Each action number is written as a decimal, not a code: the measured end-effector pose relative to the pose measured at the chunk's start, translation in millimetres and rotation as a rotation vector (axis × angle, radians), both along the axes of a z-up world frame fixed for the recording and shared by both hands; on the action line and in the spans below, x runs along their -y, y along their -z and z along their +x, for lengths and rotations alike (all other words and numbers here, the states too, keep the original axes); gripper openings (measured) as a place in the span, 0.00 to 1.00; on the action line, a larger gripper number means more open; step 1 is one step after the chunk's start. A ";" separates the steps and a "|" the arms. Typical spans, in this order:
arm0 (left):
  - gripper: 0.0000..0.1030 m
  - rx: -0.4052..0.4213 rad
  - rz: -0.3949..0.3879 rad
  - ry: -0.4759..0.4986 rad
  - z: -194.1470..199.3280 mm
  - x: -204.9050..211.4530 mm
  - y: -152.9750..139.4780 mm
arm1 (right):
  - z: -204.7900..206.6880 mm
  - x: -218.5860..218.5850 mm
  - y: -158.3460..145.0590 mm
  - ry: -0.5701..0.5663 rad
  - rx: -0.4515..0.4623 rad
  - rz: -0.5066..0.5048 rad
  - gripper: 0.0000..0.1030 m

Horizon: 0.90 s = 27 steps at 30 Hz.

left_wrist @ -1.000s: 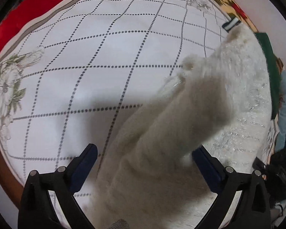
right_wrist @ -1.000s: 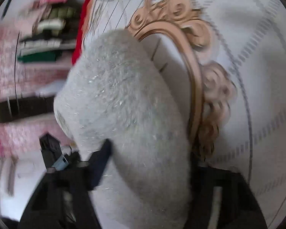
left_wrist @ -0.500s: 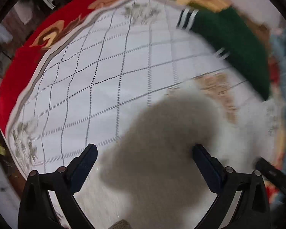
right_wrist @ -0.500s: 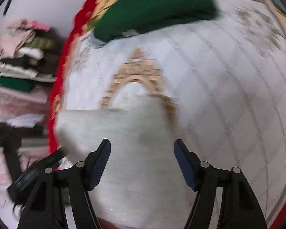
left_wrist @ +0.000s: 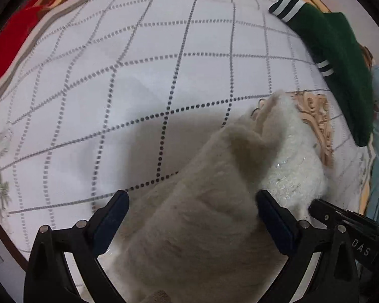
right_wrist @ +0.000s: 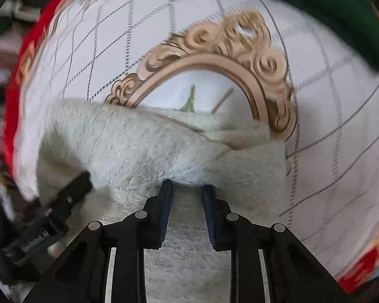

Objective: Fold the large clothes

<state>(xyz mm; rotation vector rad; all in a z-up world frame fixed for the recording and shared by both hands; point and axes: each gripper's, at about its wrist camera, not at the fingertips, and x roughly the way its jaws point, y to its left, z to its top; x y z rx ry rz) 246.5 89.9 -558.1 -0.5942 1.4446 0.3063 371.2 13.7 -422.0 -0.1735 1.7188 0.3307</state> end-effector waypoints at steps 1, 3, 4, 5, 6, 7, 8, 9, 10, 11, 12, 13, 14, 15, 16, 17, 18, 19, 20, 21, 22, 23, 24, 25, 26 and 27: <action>1.00 0.023 -0.005 -0.012 -8.8 -4.2 -16.9 | 0.3 2.2 -10.8 0.027 -0.010 0.008 0.27; 1.00 0.057 0.010 -0.026 -26.9 -14.4 -43.5 | -0.8 11.6 -34.2 0.063 -0.019 0.054 0.28; 1.00 0.069 0.027 -0.029 -40.0 -18.6 -55.3 | -4.3 19.3 -49.2 0.081 -0.015 0.098 0.34; 1.00 0.072 0.049 -0.028 -51.5 -19.8 -62.7 | -9.4 26.2 -61.1 0.097 -0.015 0.131 0.37; 1.00 0.066 0.075 -0.024 -63.0 -18.7 -68.3 | -18.3 33.6 -72.4 0.112 -0.018 0.153 0.41; 1.00 0.042 0.099 -0.017 -79.1 -20.6 -65.4 | -25.8 36.5 -76.4 0.111 -0.027 0.158 0.41; 1.00 0.021 0.102 -0.013 -88.8 -18.1 -61.3 | -34.9 37.9 -76.6 0.105 -0.044 0.153 0.41; 1.00 -0.015 0.111 -0.005 -100.3 -13.4 -51.3 | -48.5 36.4 -71.7 0.090 -0.080 0.138 0.41; 1.00 -0.043 0.111 0.003 -104.7 -9.7 -46.1 | -59.2 34.3 -64.3 0.071 -0.106 0.122 0.41; 1.00 -0.089 0.109 0.022 -116.5 -4.2 -25.8 | -71.2 30.2 -51.9 0.044 -0.135 0.090 0.41; 1.00 -0.134 0.119 0.046 -122.9 2.7 -5.0 | -82.1 26.7 -37.7 0.020 -0.137 0.051 0.41; 1.00 -0.164 0.119 0.064 -126.1 8.0 12.8 | -87.9 23.3 -28.8 0.012 -0.120 0.038 0.41; 1.00 -0.191 0.078 0.062 -132.7 10.2 32.9 | -91.3 21.0 -18.9 0.007 -0.104 0.032 0.41; 1.00 -0.190 0.048 0.038 -136.4 7.7 39.7 | -92.7 19.6 -10.5 0.010 -0.097 0.033 0.43; 1.00 -0.176 0.035 0.021 -136.6 3.9 38.1 | -90.7 19.1 -8.4 0.022 -0.102 0.034 0.43; 1.00 -0.165 0.034 0.023 -134.6 0.7 30.7 | -88.3 19.0 -12.5 0.021 -0.114 0.037 0.43; 1.00 -0.141 0.039 0.020 -133.1 -2.9 18.4 | -84.7 21.7 -22.9 0.004 -0.129 0.064 0.44; 1.00 -0.109 0.036 0.008 -133.1 -6.7 5.9 | -82.5 27.0 -31.2 0.004 -0.131 0.098 0.47; 1.00 -0.081 0.031 -0.002 -133.1 -10.1 -4.6 | -80.4 37.9 -42.6 0.022 -0.126 0.149 0.51; 1.00 -0.038 0.019 -0.015 -132.5 -15.0 -17.9 | -78.6 55.7 -57.6 0.061 -0.104 0.215 0.70; 1.00 -0.006 0.010 -0.021 -129.9 -18.1 -24.3 | -77.8 67.9 -64.5 0.083 -0.085 0.247 0.90; 1.00 0.041 0.003 -0.024 -127.4 -22.0 -32.2 | -77.0 82.8 -69.5 0.106 -0.063 0.278 0.94; 1.00 0.076 0.004 -0.019 -123.1 -24.7 -35.0 | -76.0 97.9 -71.1 0.129 -0.044 0.310 0.94; 1.00 0.094 -0.003 -0.002 -117.3 -25.9 -32.0 | -74.6 113.5 -67.2 0.156 -0.037 0.345 0.94; 1.00 0.101 -0.023 0.014 -112.6 -26.3 -26.8 | -72.0 127.7 -58.7 0.177 -0.045 0.375 0.94; 1.00 0.106 -0.050 0.027 -105.8 -27.8 -17.9 | -70.7 143.9 -41.3 0.210 -0.074 0.419 0.94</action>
